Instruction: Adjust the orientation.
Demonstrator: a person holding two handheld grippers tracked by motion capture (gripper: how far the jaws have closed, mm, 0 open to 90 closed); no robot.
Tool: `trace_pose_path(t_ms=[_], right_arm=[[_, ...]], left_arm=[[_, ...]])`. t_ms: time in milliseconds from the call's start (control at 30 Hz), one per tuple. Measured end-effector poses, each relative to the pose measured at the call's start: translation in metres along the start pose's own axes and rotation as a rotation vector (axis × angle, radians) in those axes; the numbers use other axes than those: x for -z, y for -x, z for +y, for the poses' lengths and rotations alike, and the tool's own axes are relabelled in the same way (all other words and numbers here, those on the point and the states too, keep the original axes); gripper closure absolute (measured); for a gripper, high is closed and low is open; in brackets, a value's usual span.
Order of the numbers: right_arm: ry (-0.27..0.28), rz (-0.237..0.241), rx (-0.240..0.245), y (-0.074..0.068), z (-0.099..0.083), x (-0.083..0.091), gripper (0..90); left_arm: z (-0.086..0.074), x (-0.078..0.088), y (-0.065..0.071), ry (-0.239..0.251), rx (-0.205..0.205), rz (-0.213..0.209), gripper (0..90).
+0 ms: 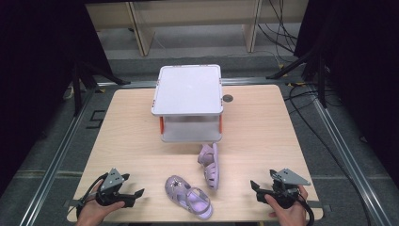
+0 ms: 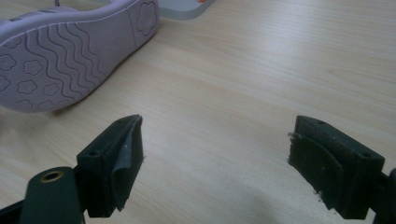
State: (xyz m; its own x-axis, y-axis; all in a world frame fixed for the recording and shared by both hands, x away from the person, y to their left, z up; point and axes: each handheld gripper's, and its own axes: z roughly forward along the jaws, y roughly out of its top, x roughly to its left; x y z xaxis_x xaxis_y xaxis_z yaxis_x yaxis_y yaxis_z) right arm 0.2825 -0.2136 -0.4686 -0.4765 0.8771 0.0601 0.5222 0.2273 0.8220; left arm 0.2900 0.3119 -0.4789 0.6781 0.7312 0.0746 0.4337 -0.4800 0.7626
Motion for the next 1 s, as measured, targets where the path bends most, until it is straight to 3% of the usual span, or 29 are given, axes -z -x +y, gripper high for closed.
trace_pose_path(t_ms=[67, 133, 167, 367, 433, 467, 500, 533, 567, 633, 767, 800, 833, 867, 900, 1000], right_arm=[[-0.007, 0.0, 0.003, 0.002, 0.0, 0.0, 17.7], [-0.002, -0.006, -0.002, 0.002, -0.001, 0.001, 17.7], [-0.007, -0.007, -0.002, 0.002, -0.001, 0.001, 18.2], [-0.013, -0.018, -0.004, 0.0, -0.001, -0.001, 20.0], [-0.012, -0.018, -0.001, 0.0, -0.001, -0.001, 20.2], [-0.014, -0.017, -0.004, 0.0, -0.001, -0.001, 20.1], [-0.013, -0.016, -0.008, 0.0, -0.001, 0.0, 20.3], [-0.014, -0.014, -0.007, 0.0, -0.001, 0.0, 20.5], [-0.014, -0.014, -0.007, 0.0, -0.001, 0.0, 20.5], [-0.017, -0.012, -0.015, 0.0, -0.001, 0.001, 20.7], [-0.02, -0.004, -0.013, 0.0, -0.002, -0.001, 21.0], [-0.015, 0.002, -0.007, -0.001, -0.002, -0.001, 21.7], [-0.02, 0.007, -0.005, -0.001, -0.001, -0.001, 21.7], [-0.021, 0.007, -0.004, -0.001, -0.001, -0.001, 21.7], [-0.021, 0.007, -0.004, -0.001, -0.001, -0.001, 21.7], [-0.021, 0.007, -0.007, -0.001, -0.001, -0.001, 21.9]], left_arm=[[0.001, 0.001, 0.007, 0.009, 0.069, -0.005, 16.8], [0.002, 0.001, 0.009, 0.023, 0.042, -0.012, 16.8], [0.003, 0.0, 0.012, 0.019, 0.059, -0.018, 16.7], [0.007, 0.001, 0.02, 0.032, 0.065, -0.028, 16.7], [0.013, 0.002, 0.026, 0.057, 0.061, -0.033, 16.7], [0.015, 0.001, 0.031, 0.075, 0.084, -0.042, 16.7], [0.017, 0.002, 0.034, 0.066, 0.076, -0.044, 16.7], [0.02, 0.0, 0.038, 0.067, 0.031, -0.053, 16.8], [0.02, 0.0, 0.038, 0.067, 0.031, -0.053, 16.7], [0.024, -0.001, 0.046, 0.061, 0.072, -0.067, 16.7], [0.032, 0.002, 0.056, 0.091, 0.079, -0.082, 16.6], [0.039, 0.003, 0.064, 0.128, 0.087, -0.097, 16.3], [0.043, 0.002, 0.067, 0.126, 0.07, -0.102, 16.4], [0.046, 0.001, 0.073, 0.143, 0.099, -0.118, 16.4], [0.046, 0.001, 0.073, 0.143, 0.099, -0.118, 16.3], [0.06, -0.007, 0.089, 0.138, 0.093, -0.152, 16.4]])
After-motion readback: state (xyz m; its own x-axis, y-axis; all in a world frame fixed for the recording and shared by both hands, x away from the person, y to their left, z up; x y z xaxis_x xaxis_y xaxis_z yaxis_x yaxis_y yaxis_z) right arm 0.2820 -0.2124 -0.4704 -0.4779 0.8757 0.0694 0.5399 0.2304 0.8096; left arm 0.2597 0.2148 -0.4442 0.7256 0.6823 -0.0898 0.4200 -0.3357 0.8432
